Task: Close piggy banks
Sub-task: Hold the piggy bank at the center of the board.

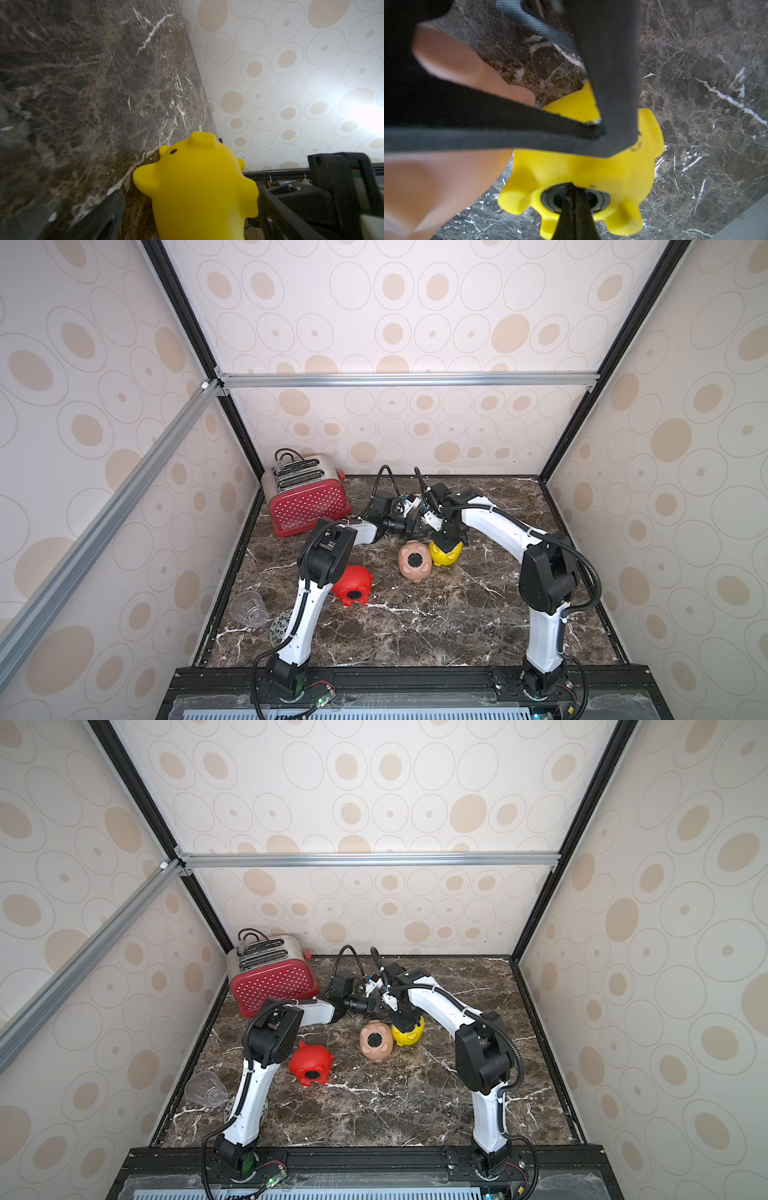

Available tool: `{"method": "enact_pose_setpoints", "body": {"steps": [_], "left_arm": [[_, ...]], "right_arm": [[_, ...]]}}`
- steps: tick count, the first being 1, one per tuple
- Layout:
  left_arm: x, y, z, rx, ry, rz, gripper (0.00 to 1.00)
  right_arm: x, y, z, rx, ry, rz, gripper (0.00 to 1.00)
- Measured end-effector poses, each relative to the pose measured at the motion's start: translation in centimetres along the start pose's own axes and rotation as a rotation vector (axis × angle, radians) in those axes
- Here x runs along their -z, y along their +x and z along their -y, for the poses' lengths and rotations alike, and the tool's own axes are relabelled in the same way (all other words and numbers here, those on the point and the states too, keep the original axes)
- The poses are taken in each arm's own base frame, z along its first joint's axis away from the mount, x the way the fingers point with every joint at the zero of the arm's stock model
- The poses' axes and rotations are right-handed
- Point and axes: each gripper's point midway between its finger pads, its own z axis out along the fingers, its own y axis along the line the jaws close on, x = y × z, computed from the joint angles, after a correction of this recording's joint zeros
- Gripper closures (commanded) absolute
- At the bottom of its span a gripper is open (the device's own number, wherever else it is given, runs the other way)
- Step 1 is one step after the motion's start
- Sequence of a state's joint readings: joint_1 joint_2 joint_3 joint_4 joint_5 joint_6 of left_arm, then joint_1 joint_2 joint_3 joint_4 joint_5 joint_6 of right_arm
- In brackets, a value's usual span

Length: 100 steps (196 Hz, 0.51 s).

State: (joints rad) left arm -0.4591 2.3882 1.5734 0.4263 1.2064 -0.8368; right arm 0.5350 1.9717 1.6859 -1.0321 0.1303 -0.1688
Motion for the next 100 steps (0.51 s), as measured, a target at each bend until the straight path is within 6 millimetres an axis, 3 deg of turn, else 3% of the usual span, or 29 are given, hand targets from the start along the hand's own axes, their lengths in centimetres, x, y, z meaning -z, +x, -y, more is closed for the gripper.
{"method": "enact_pose_setpoints", "body": {"steps": [100], "left_arm": [[0.0,-0.9,0.8,-0.008,0.043,0.032,0.01]], "right_arm": [[-0.2,-1.0,0.1,-0.029,0.004,0.1,1.0]]}}
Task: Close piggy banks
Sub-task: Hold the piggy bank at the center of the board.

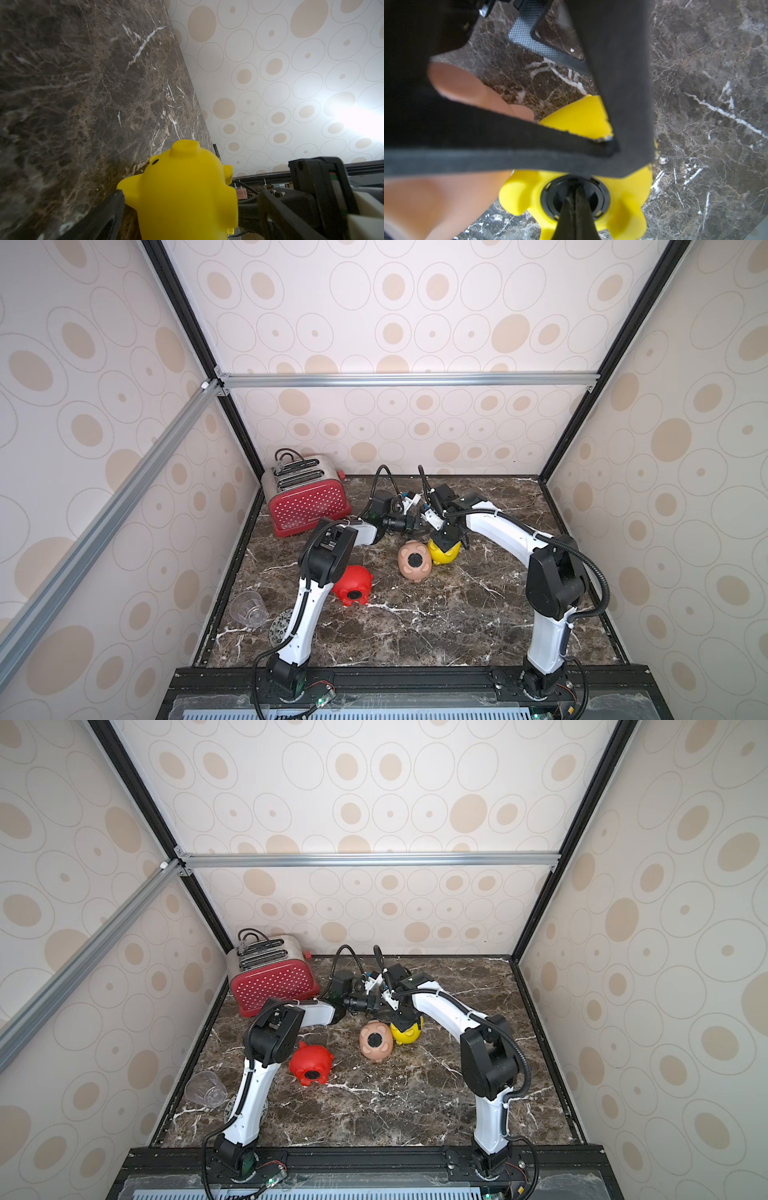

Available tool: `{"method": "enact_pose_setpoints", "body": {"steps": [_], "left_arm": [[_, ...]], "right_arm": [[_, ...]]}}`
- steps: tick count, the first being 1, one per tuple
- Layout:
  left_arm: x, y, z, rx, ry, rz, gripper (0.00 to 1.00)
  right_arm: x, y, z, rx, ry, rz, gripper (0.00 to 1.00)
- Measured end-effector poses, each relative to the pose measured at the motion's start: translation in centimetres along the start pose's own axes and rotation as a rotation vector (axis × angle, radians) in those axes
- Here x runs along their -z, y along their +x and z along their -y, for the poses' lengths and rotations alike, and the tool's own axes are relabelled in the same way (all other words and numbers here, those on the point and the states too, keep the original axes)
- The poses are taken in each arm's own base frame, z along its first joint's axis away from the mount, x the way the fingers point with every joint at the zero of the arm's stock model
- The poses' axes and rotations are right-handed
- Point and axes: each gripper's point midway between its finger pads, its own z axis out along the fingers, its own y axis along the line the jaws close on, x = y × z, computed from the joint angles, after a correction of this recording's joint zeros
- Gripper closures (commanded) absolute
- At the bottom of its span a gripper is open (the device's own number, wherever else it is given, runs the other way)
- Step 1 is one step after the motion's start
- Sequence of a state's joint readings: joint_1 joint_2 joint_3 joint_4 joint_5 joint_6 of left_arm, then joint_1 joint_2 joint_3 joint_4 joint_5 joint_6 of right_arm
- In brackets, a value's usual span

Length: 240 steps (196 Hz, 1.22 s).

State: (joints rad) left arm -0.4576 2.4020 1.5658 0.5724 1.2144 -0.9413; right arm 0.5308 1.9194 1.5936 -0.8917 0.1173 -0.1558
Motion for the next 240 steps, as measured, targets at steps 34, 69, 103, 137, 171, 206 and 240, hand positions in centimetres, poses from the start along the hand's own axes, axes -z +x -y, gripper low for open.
{"method": "enact_pose_setpoints", "body": {"steps": [34,69,103,137,171,206,240], "left_arm": [[0.0,0.2,0.0,0.0,0.01,-0.008,0.01],[-0.5,1.3,-0.8,0.013,0.028,-0.043,0.01],[-0.9,1.8,-1.1,0.012,0.049,-0.066,0.01],[-1.1,1.9,-0.9,0.009,0.056,-0.076,0.01],[-1.2,1.8,-1.0,0.017,0.048,-0.082,0.01],[-1.4,1.5,-1.2,0.018,0.044,-0.079,0.02],[-1.4,1.5,-1.3,0.017,0.04,-0.075,0.06]], "right_arm": [[0.0,-0.1,-0.1,0.001,-0.004,0.008,1.0],[0.0,-0.1,-0.1,0.0,-0.008,0.013,1.0],[0.0,-0.3,-0.1,-0.001,-0.009,0.022,1.0],[0.0,-0.4,-0.1,-0.002,-0.009,0.023,1.0],[0.0,-0.4,-0.1,-0.002,-0.009,0.023,1.0],[0.0,-0.4,0.0,-0.003,-0.008,0.024,1.0],[0.0,-0.4,0.0,-0.012,-0.007,0.024,1.0]]}}
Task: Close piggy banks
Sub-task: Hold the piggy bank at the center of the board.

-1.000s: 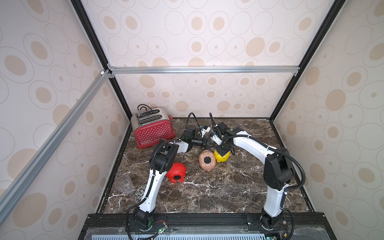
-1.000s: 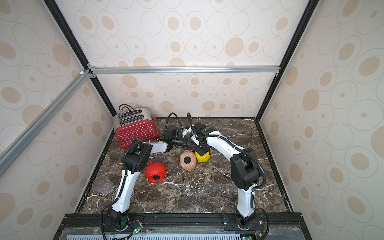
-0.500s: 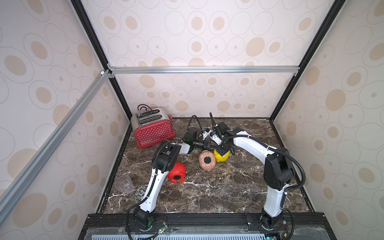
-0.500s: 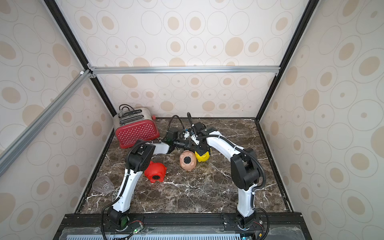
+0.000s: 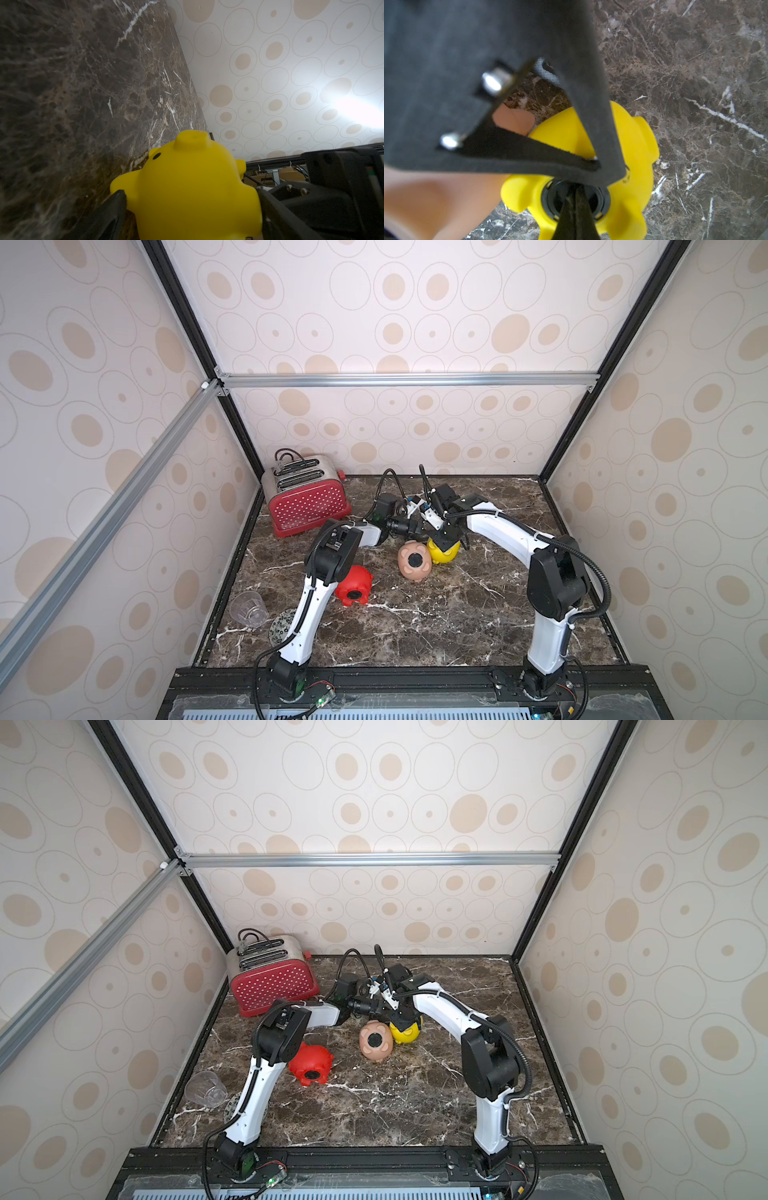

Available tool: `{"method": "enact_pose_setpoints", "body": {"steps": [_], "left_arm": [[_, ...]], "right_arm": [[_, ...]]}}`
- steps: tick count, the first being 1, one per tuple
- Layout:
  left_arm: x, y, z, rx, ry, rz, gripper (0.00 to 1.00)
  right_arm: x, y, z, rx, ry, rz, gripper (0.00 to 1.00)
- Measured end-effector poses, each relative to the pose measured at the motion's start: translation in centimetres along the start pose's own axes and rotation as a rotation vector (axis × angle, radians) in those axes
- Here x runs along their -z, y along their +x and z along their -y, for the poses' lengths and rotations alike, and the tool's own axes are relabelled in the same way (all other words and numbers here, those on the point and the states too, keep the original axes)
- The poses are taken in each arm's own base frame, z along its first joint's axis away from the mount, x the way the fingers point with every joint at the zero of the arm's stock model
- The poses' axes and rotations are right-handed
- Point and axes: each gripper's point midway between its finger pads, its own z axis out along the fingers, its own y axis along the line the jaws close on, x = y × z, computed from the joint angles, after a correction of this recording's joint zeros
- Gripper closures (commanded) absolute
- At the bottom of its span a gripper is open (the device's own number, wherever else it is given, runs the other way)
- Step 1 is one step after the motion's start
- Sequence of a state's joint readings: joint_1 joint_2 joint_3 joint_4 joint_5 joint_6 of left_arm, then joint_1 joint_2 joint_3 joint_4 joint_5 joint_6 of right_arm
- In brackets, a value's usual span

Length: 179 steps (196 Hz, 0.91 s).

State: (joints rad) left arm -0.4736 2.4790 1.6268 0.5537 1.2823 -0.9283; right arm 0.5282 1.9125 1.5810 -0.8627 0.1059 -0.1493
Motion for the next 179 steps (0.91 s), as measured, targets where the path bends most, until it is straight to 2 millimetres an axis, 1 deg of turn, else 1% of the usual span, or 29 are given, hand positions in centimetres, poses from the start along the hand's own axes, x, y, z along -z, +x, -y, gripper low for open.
{"method": "enact_pose_setpoints", "body": {"steps": [29,85,179], "left_arm": [[0.1,0.1,0.0,-0.003,-0.008,0.01,0.09],[0.4,0.7,0.0,-0.012,-0.05,0.023,0.09],[-0.2,1.2,0.0,-0.021,-0.058,0.011,0.09]], "right_arm": [[0.0,0.0,0.0,-0.015,-0.001,0.002,1.0],[0.0,0.0,0.0,-0.071,-0.003,0.012,1.0],[0.0,0.2,0.2,-0.244,0.0,0.012,1.0]]}}
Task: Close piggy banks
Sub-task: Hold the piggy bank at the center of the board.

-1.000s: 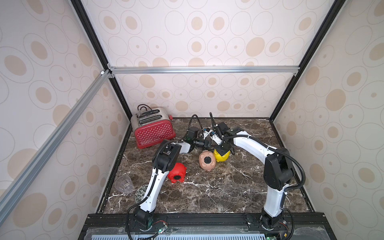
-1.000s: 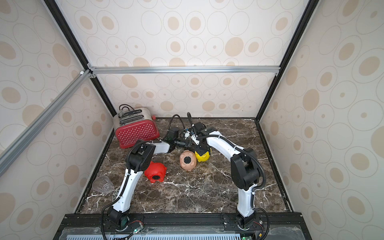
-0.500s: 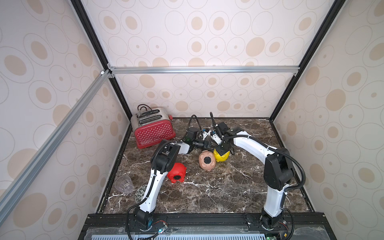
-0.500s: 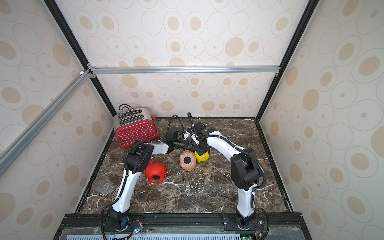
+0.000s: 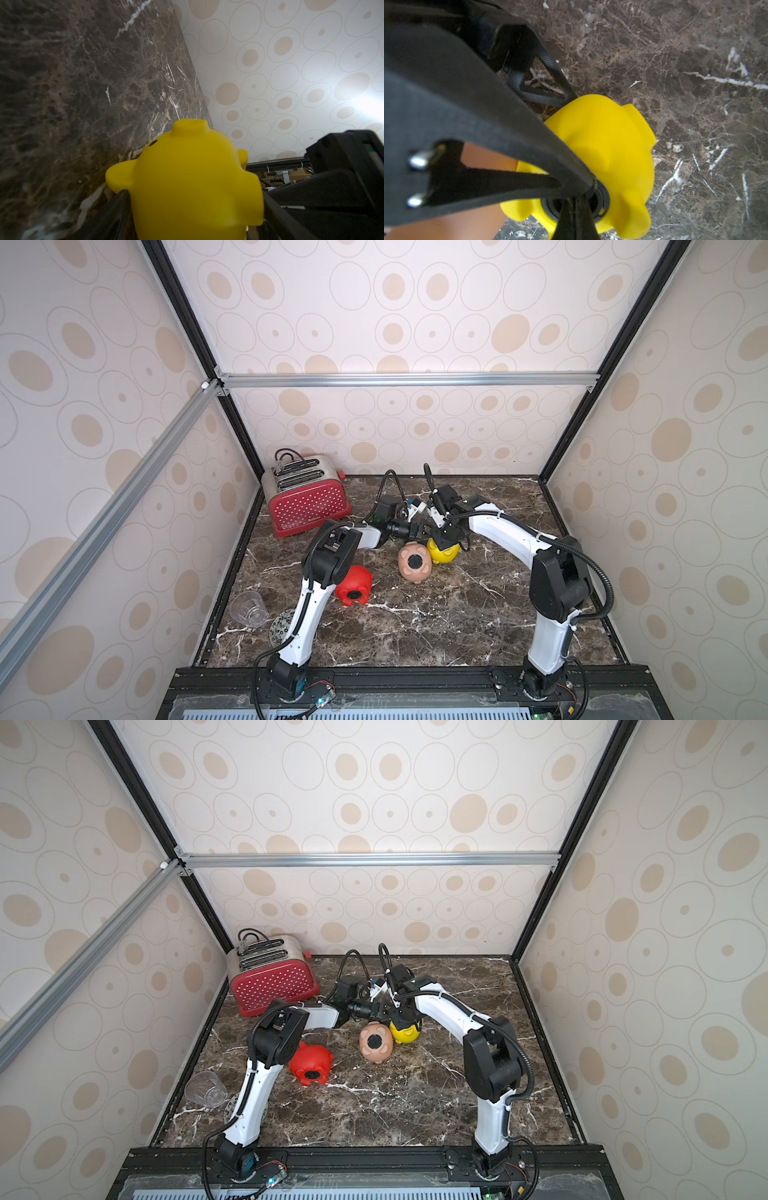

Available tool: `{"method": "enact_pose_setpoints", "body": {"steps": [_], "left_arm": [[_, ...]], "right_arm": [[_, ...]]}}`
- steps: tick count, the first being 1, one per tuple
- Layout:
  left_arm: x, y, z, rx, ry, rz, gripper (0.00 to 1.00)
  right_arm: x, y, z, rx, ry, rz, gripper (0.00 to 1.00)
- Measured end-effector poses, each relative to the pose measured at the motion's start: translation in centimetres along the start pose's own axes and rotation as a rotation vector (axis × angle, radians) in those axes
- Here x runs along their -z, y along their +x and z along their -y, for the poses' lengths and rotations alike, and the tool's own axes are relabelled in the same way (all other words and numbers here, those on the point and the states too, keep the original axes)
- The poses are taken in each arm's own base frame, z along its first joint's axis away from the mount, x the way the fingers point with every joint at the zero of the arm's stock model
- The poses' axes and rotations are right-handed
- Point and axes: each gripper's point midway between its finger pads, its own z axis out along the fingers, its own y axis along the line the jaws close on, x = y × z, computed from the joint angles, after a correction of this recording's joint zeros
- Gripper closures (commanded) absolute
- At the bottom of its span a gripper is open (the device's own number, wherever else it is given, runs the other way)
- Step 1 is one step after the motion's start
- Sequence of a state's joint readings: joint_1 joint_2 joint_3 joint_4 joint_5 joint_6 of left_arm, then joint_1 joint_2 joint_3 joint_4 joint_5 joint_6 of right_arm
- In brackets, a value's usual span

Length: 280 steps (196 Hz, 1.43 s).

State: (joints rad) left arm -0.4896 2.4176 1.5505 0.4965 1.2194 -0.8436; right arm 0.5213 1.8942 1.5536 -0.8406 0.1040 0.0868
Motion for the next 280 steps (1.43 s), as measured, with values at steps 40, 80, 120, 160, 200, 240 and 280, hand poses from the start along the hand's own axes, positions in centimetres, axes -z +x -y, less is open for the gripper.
{"method": "enact_pose_setpoints", "body": {"steps": [40,80,120,160,200,240,280], "left_arm": [[-0.01,-0.05,0.03,-0.001,0.001,0.003,0.1],[-0.18,-0.24,0.13,0.009,-0.001,0.013,0.1],[-0.26,-0.29,0.14,0.013,-0.002,0.019,0.1],[-0.41,-0.35,0.1,0.012,-0.006,0.032,0.1],[-0.43,-0.22,-0.1,0.015,-0.01,0.039,0.1],[-0.45,0.05,-0.28,0.022,-0.011,0.04,0.1],[-0.44,-0.01,-0.27,0.017,-0.01,0.045,0.11]], "right_arm": [[0.04,0.0,-0.01,-0.048,-0.006,0.0,1.0],[0.02,0.02,-0.01,-0.096,-0.013,-0.002,1.0],[0.06,0.07,-0.05,-0.174,-0.016,-0.005,1.0],[0.08,0.12,-0.07,-0.261,-0.018,-0.008,1.0],[0.2,0.12,-0.06,-0.35,-0.017,-0.011,1.0],[0.23,0.12,-0.06,-0.409,-0.016,-0.017,1.0],[0.21,0.02,-0.13,-0.436,-0.016,-0.028,1.0]]}}
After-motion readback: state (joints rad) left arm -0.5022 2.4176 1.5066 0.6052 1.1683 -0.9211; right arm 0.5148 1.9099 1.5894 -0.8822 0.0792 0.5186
